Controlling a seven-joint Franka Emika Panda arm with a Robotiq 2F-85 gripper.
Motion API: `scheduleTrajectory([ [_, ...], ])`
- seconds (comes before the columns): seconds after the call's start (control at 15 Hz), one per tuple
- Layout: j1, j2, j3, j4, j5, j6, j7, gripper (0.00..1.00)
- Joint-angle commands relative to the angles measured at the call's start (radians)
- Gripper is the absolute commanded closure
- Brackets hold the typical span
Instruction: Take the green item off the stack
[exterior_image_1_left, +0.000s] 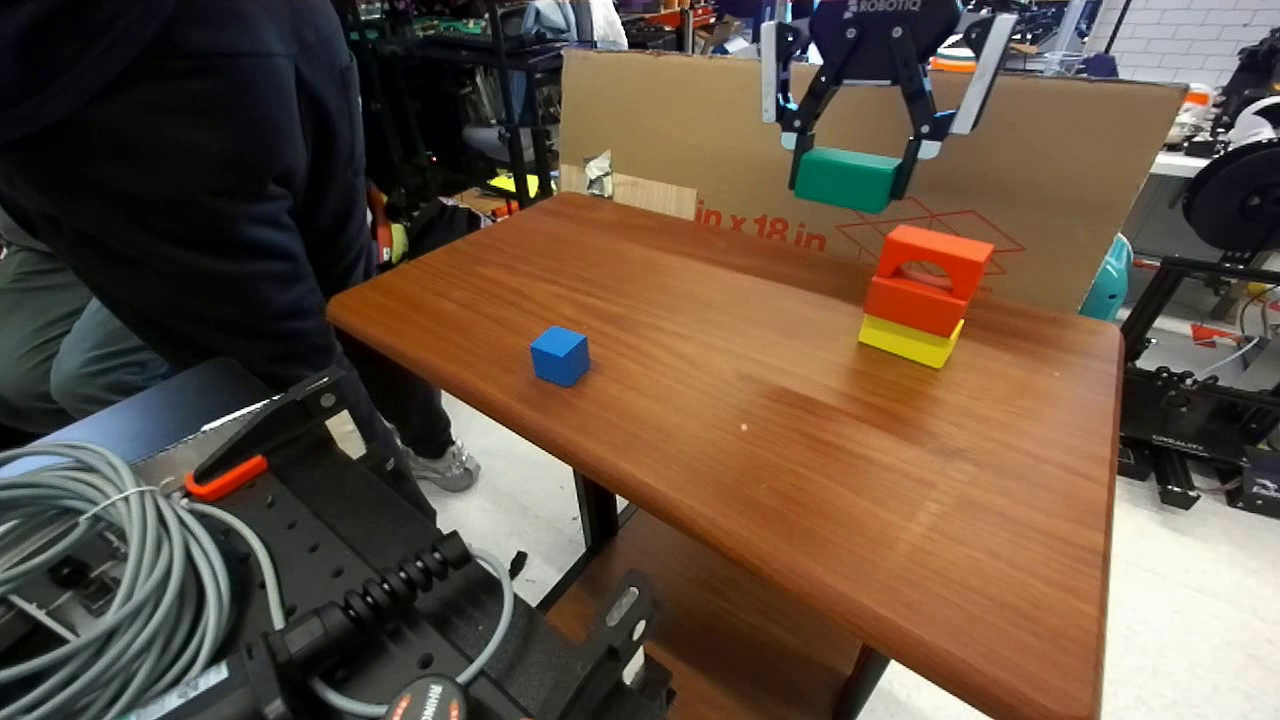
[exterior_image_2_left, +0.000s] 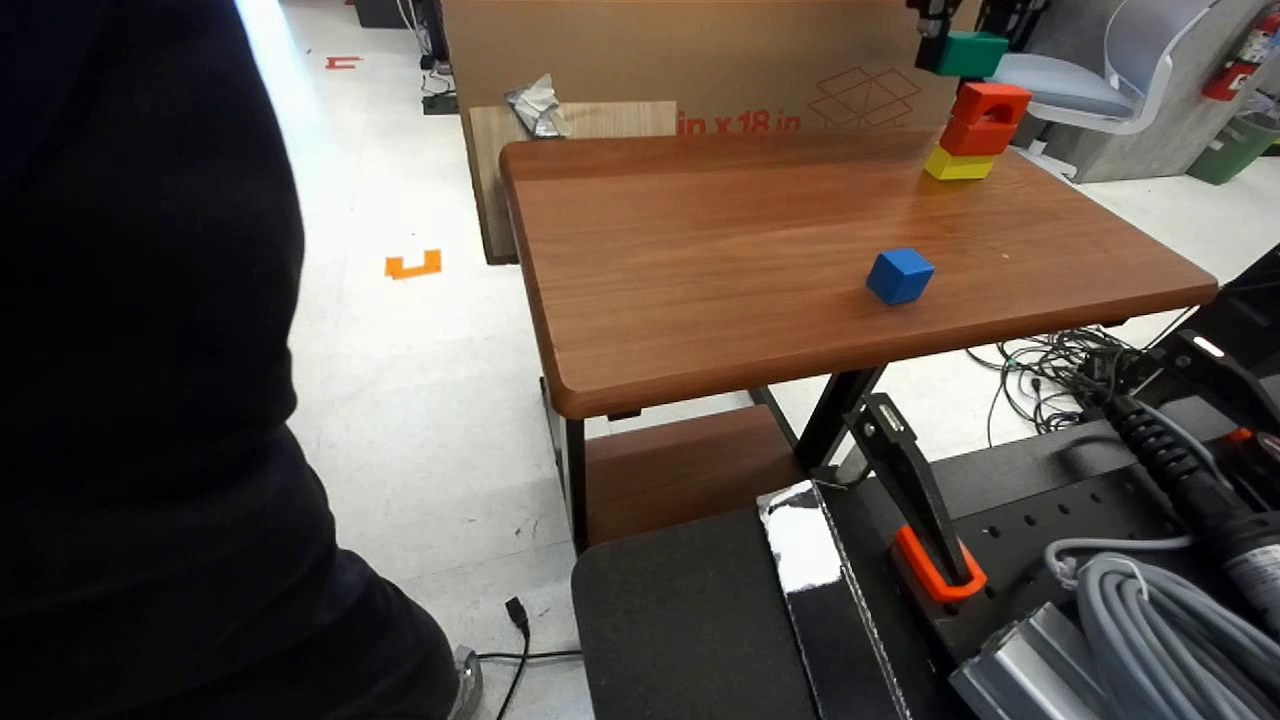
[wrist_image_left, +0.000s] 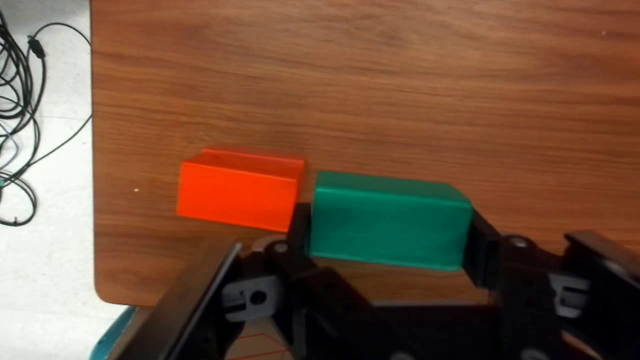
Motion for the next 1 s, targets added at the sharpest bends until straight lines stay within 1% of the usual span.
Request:
scheduleTrajectory([
  [0.0, 0.027, -0.052, 0.022, -0.065, 0.004, -0.013, -0.004, 0.56],
  [0.6, 0.106, -0.009, 0.041, -0.119, -0.011, 0.002, 0.037, 0.56],
  [0.93, 0.137, 0.059, 0.045, -0.103, -0.013, 0.032, 0.071, 0.56],
])
